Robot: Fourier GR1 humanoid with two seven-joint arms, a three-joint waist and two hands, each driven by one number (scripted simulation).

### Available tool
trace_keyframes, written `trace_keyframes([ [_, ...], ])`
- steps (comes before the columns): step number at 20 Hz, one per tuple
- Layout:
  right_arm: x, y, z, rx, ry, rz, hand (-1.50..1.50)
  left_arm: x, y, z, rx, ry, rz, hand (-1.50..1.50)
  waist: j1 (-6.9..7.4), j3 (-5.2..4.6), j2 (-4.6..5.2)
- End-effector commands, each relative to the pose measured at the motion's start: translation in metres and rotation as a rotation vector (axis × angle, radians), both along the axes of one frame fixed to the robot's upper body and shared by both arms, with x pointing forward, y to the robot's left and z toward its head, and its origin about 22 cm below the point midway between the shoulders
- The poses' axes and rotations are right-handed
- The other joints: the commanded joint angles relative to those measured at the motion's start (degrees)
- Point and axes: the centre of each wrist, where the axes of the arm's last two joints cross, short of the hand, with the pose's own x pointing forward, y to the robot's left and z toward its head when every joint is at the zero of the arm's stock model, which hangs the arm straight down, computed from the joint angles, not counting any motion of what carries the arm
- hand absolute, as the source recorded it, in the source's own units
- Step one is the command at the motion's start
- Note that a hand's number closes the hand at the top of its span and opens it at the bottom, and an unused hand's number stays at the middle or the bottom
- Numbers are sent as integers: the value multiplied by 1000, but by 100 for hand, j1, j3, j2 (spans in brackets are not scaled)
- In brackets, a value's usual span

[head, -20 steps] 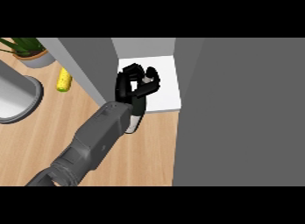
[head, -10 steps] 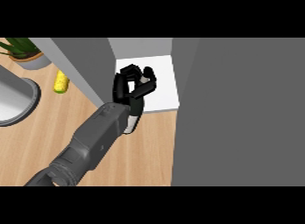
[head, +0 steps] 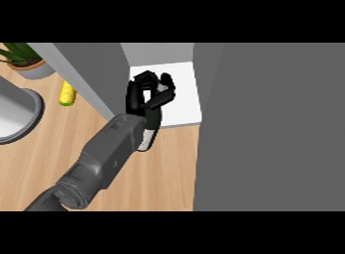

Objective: Pick up the wine, place it into the cabinet and close the cabinet

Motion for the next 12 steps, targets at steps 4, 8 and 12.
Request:
trace_keyframes([
  [4,3,-5,2,-11,-9,-8,-150,11,-5,16,2,-32,8,150,-5,-15,28],
  [8,-4,-2,5,6,-12,-28,-150,17,-1,21,27,-25,12,150,37,-15,31],
  [12,3,7,-4,2,9,7,-150,25,-10,39,35,-15,21,150,9,-12,47],
])
